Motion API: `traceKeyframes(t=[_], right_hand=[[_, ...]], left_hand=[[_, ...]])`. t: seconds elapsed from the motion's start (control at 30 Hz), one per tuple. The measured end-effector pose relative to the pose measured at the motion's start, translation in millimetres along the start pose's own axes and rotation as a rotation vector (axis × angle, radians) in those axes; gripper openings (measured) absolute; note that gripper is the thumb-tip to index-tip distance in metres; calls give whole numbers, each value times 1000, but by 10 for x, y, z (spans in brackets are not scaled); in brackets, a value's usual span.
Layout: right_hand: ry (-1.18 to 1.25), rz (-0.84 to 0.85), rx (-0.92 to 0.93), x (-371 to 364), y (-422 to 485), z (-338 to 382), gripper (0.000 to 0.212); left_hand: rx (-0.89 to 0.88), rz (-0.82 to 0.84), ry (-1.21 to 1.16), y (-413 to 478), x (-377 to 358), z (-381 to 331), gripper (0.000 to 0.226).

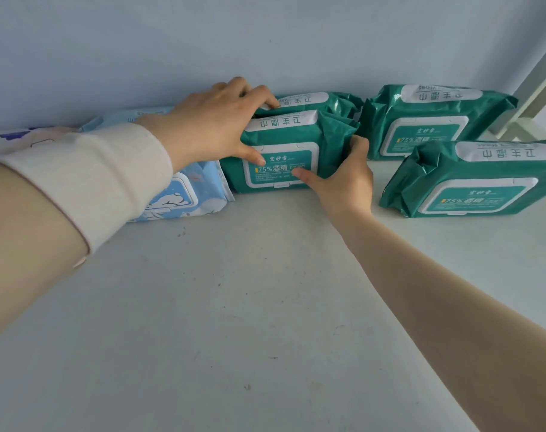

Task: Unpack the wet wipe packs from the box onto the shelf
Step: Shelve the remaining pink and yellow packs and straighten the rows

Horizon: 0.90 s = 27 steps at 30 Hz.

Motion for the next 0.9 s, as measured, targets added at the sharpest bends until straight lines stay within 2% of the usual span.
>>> traceKeyframes(t=[0.13, 0.3, 0.4, 0.5, 0.63, 0.77, 0.9], right_hand=[[-116, 77, -21, 68, 10, 70, 74], [-585, 273, 2, 185, -239, 321, 90], [-710, 429, 102, 382, -602, 479, 66], [-798, 505, 78, 736, -854, 348, 67], [-914, 339, -77, 1358, -720, -73, 62], [-952, 108, -210, 1942, -460, -445, 58], [-1110, 78, -259, 2133, -274, -636, 57]], left_hand=[[20, 70, 22, 23, 22, -50, 80], [87, 241, 187, 68, 111, -198, 89], [82, 265, 299, 158, 323, -412, 91], [-9, 170, 253, 275, 573, -790, 84], [-148, 84, 131, 487, 640, -1279, 69], [-177, 109, 81, 757, 521, -1509, 61], [-179, 167, 61, 888, 556, -1779, 64]])
Point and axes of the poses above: each hand's wrist, its own y-axis towards the middle knuckle, its own x-axis out of the back of the hand, z = x × y, the point moved 8 cm from there along y, towards the middle knuckle, and after that the axes turned 10 degrees about -x, right-handed, at the moved point
